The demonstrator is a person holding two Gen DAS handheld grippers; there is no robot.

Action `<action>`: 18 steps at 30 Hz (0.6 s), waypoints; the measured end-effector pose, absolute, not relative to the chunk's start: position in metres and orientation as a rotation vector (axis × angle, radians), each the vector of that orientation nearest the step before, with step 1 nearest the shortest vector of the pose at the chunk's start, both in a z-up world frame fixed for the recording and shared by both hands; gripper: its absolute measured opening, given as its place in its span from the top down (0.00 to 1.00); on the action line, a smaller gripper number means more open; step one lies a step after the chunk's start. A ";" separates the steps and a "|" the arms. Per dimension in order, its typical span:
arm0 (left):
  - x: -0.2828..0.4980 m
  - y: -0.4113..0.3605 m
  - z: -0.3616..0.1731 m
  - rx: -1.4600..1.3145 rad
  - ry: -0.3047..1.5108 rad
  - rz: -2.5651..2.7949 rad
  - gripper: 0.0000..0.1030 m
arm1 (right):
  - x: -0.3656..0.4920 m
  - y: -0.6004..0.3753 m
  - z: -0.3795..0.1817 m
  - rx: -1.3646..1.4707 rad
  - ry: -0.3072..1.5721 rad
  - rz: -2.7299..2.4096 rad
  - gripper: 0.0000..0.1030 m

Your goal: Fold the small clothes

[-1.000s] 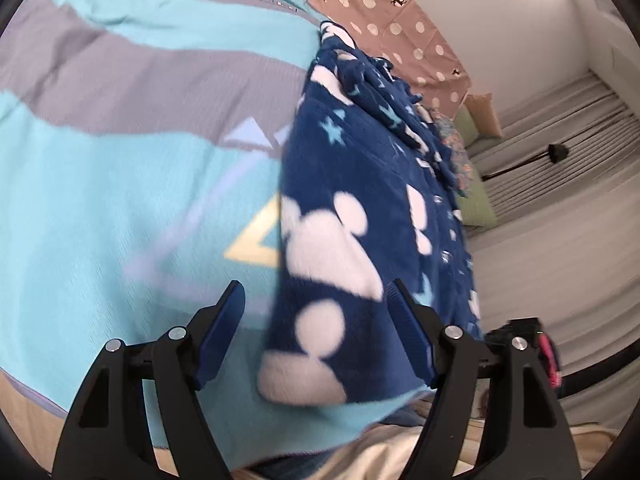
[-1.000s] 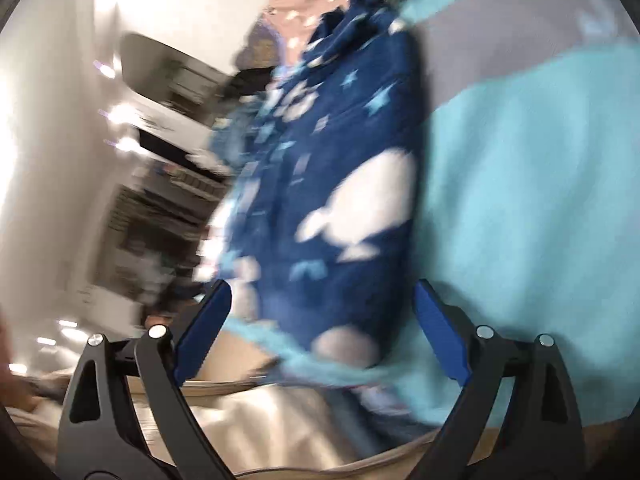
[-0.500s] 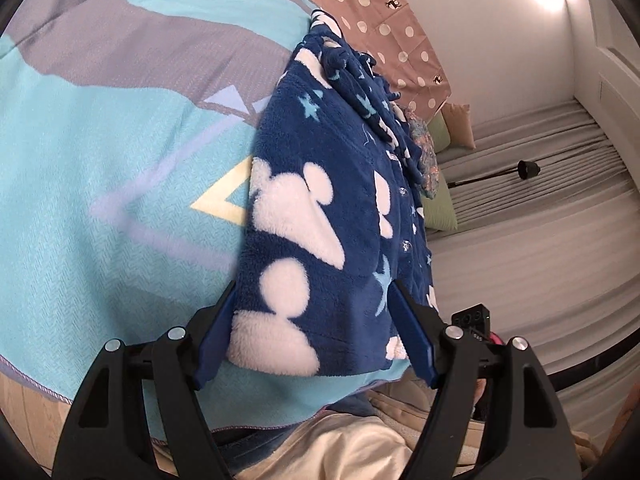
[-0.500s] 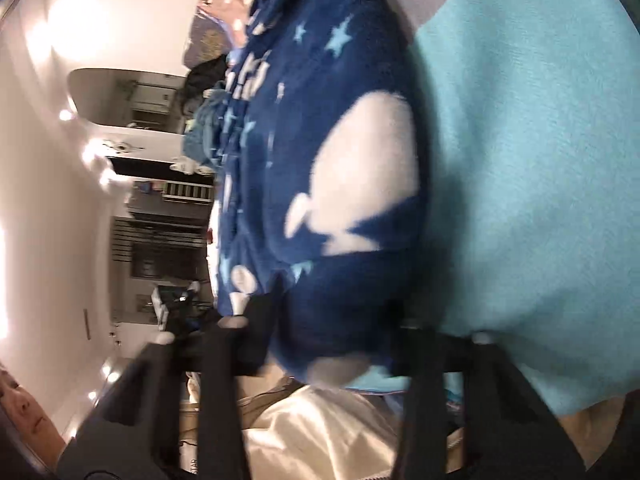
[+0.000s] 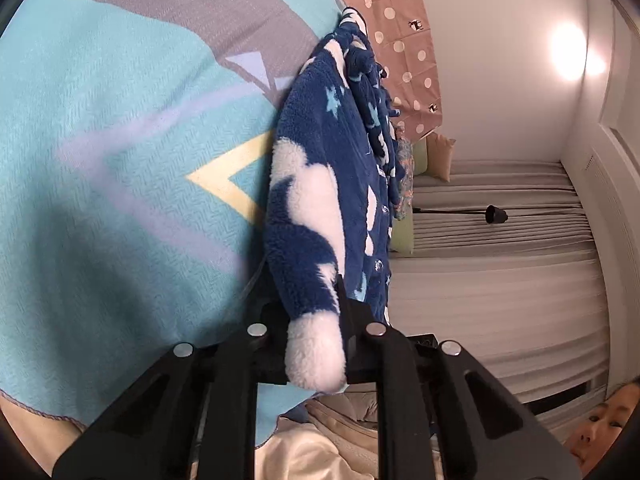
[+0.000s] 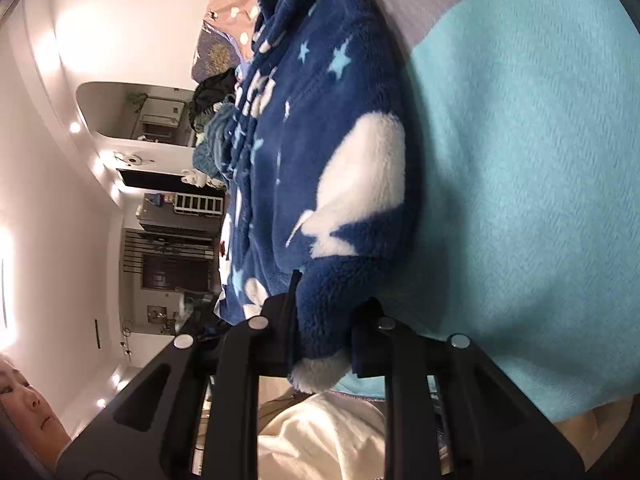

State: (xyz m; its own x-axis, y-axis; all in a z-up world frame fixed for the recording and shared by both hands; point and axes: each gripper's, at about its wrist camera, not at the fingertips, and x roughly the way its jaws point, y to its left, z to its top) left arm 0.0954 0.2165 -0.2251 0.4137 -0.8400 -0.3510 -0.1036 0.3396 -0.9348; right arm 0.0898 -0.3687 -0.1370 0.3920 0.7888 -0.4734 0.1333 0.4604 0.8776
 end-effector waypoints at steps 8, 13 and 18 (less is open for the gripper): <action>0.092 0.222 -0.181 -1.076 0.930 -0.611 0.86 | 0.099 -0.368 -0.110 1.010 1.037 0.547 0.85; 0.109 0.217 -0.153 -1.088 0.878 -0.664 0.87 | 0.114 -0.370 -0.083 1.003 0.977 0.565 0.86; 0.133 0.212 -0.120 -1.100 0.809 -0.725 0.87 | 0.145 -0.372 -0.045 0.977 0.916 0.602 0.86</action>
